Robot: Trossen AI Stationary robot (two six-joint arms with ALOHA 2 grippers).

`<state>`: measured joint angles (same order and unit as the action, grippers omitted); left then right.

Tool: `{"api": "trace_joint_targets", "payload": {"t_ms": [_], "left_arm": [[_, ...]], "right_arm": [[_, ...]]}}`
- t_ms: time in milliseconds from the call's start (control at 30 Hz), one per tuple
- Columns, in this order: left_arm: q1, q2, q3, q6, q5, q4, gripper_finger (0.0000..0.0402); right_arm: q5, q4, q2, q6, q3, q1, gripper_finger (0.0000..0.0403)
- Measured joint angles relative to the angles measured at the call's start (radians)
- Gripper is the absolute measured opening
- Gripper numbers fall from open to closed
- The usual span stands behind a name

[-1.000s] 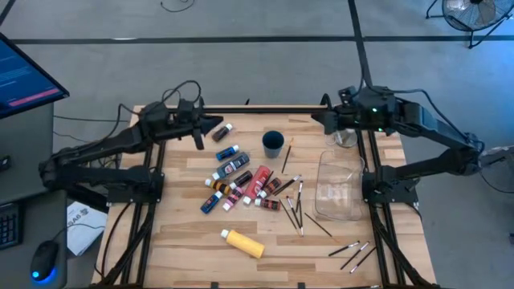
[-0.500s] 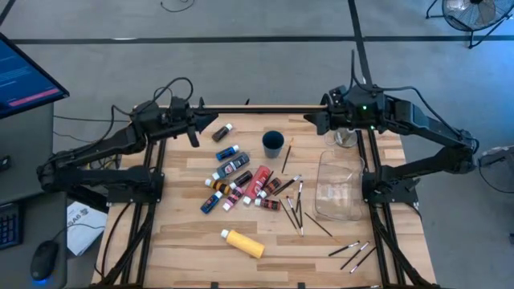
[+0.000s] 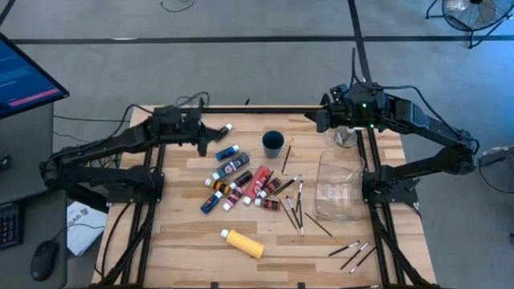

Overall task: Pick & Place Paint Supplies
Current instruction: Put the large black paint bottle into the transparent bin

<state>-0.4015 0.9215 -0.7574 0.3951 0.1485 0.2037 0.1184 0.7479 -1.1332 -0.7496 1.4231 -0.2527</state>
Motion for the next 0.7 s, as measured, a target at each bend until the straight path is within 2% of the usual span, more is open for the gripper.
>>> {"api": "trace_joint_targets", "payload": {"t_ms": [233, 300, 533, 700], "left_arm": [[0.088, 0.050, 0.000, 0.036, 0.282, 0.033, 0.0003], [0.109, 0.062, 0.000, 0.050, 0.335, 0.032, 0.0003], [0.141, 0.102, 0.000, 0.055, 0.346, 0.026, 0.0003], [0.141, 0.140, 0.000, 0.053, 0.256, 0.084, 0.0003]], "right_arm": [[-0.017, 0.000, 0.000, 0.000, 0.000, 0.002, 0.0000], [-0.017, 0.000, 0.000, 0.000, 0.000, 0.003, 0.0000], [-0.018, 0.000, 0.000, 0.000, -0.001, 0.003, 0.0000], [-0.019, 0.000, 0.000, -0.001, -0.001, 0.005, 0.0000]]}}
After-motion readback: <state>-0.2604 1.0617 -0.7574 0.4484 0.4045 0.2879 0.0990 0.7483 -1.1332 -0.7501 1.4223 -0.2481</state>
